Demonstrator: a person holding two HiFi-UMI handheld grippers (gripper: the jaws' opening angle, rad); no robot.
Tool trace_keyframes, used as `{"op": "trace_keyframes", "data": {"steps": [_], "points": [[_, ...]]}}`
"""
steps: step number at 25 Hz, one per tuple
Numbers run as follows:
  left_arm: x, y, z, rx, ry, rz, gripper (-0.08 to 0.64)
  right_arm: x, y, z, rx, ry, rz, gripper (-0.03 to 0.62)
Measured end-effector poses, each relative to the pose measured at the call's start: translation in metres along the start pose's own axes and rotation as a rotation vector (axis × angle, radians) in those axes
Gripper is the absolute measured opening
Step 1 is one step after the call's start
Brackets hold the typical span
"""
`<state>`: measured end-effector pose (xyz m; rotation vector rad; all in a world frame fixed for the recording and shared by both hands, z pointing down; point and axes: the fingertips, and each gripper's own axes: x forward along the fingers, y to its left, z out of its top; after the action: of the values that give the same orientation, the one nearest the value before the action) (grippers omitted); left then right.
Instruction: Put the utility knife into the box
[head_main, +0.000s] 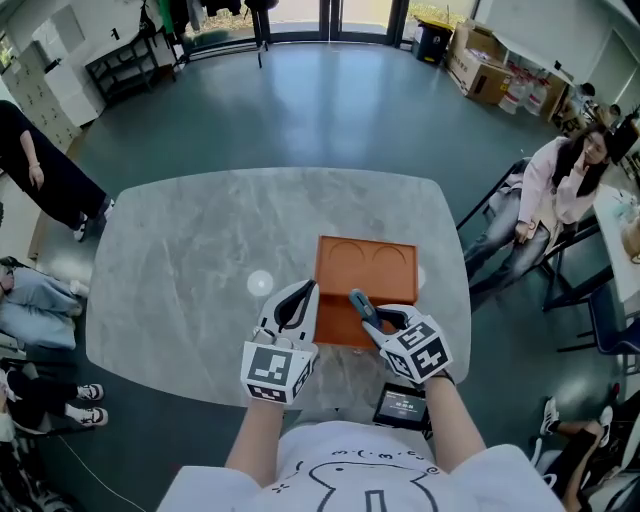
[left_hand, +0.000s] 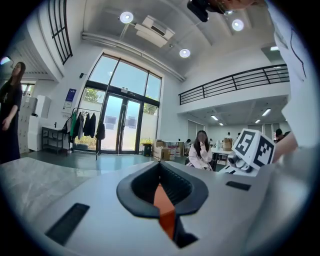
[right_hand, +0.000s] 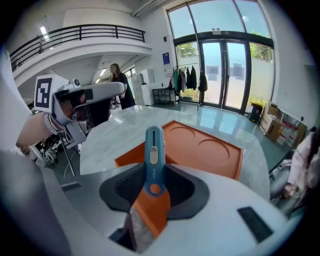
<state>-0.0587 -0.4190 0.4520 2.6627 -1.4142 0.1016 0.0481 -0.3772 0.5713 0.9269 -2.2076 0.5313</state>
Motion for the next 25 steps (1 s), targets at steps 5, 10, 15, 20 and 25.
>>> {"op": "trace_keyframes", "data": {"steps": [5, 10, 15, 20, 25], "points": [[-0.002, -0.001, -0.013, -0.013, 0.022, 0.017, 0.015, 0.019, 0.000, -0.020, -0.028, 0.089, 0.036, 0.132], [-0.004, 0.001, -0.016, -0.032, 0.038, 0.044, 0.015, 0.035, 0.003, -0.036, -0.078, 0.186, 0.078, 0.132], [-0.004, 0.005, -0.018, -0.043, 0.053, 0.065, 0.015, 0.049, 0.001, -0.053, -0.132, 0.285, 0.091, 0.132], [-0.005, 0.011, -0.022, -0.043, 0.064, 0.076, 0.015, 0.060, 0.000, -0.062, -0.171, 0.345, 0.085, 0.133], [-0.008, 0.016, -0.023, -0.040, 0.067, 0.087, 0.015, 0.069, 0.001, -0.063, -0.227, 0.389, 0.074, 0.133]]}}
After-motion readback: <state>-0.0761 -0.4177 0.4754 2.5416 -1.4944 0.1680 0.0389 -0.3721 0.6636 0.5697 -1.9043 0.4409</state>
